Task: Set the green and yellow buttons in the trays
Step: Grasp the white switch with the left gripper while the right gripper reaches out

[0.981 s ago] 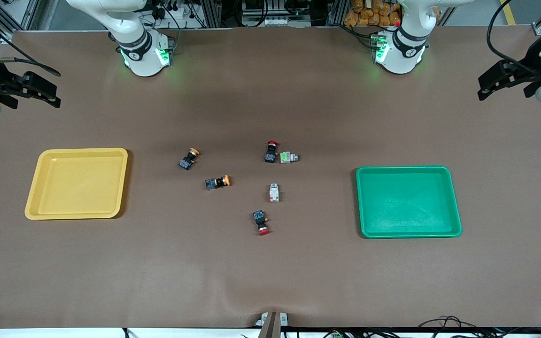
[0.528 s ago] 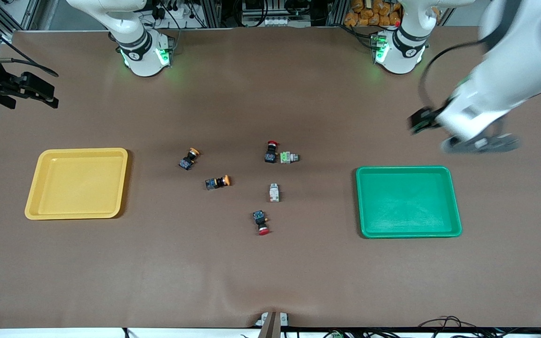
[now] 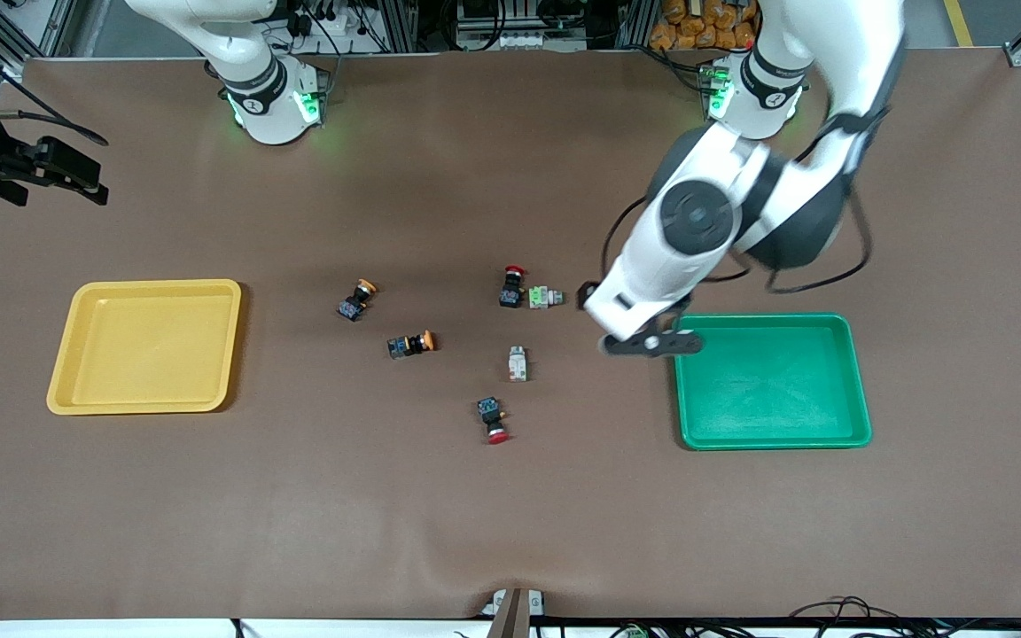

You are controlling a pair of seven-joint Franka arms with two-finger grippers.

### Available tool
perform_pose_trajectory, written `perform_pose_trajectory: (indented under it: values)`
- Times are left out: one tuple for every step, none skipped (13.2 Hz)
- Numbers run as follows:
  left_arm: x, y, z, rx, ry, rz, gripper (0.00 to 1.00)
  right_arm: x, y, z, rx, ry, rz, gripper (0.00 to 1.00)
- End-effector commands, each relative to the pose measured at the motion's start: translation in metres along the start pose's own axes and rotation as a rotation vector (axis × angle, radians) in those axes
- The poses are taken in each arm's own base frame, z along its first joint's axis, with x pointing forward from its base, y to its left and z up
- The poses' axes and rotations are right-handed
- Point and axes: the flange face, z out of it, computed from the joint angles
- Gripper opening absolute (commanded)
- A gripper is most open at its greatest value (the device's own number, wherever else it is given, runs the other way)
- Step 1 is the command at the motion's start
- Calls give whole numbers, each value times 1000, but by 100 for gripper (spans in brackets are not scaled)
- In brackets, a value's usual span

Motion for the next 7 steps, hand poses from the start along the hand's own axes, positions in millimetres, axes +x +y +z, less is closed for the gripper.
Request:
perform_pose_trajectory:
  values:
    - [16,45,43,-53,46,-17,100,4,4,0,8,14,11,100]
    - [14,61,63,-74,64,2,100,10,5,6,8,8,10,100]
    - [14,73,83,-101,86,8,100,25,7,23,1,-16,5,100]
    - [13,82,97,-117,104,18,100,29,6,23,1,-20,2,100]
    - [10,87,114,-111,92,25,100,30,7,26,1,-29,3,100]
    - [5,92,128,-101,80,33,100,31,8,28,1,-36,3,100]
    - [1,99,143,-91,99,41,100,31,8,28,1,-36,5,100]
